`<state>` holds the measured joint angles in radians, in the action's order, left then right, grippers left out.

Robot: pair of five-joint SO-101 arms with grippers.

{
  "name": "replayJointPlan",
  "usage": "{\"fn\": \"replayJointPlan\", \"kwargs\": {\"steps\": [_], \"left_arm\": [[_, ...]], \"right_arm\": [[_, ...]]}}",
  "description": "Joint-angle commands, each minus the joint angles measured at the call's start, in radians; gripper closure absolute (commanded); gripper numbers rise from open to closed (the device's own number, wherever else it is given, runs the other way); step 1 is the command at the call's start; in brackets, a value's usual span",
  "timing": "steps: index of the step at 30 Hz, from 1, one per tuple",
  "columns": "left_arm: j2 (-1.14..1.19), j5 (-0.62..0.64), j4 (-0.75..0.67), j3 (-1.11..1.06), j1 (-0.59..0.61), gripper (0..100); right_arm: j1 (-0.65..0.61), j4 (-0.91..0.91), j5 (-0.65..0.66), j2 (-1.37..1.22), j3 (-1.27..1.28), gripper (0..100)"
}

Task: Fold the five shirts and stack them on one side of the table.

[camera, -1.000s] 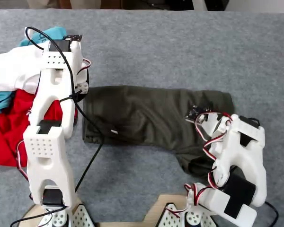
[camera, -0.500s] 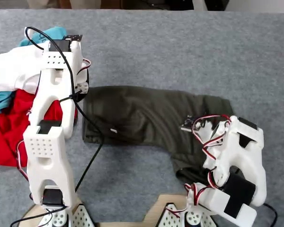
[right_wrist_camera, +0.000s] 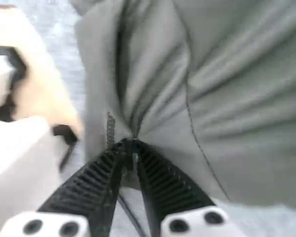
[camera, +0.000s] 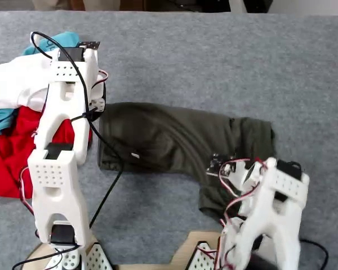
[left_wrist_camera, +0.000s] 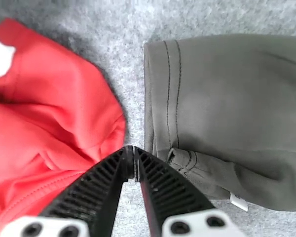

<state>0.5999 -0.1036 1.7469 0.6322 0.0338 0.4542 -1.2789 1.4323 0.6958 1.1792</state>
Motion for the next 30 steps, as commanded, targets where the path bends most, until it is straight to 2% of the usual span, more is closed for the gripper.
{"fn": "replayJointPlan", "kwargs": {"steps": [1, 4, 8, 17, 25, 30], "left_arm": [[-0.062, -0.009, 0.012, 0.041, 0.011, 98], [-0.062, -0.009, 0.012, 0.041, 0.011, 98], [-0.062, -0.006, 0.012, 0.043, 0.009, 98], [-0.056, -0.002, -0.012, 0.052, -0.025, 98], [-0.053, -0.002, -0.117, 0.046, -0.074, 98], [-0.053, -0.008, -0.184, 0.011, -0.075, 98]], "right_arm": [[0.015, 0.061, 0.008, 0.165, -0.010, 99.4], [0.007, 0.160, -0.043, 0.206, -0.053, 99.4], [-0.036, 0.276, -0.097, 0.114, -0.101, 99.4], [-0.070, 0.446, -0.261, -0.452, -0.446, 99.4], [-0.070, 0.445, -0.341, -1.017, -0.958, 99.4], [-0.071, 0.319, -0.353, -1.218, -1.276, 99.4]]}}
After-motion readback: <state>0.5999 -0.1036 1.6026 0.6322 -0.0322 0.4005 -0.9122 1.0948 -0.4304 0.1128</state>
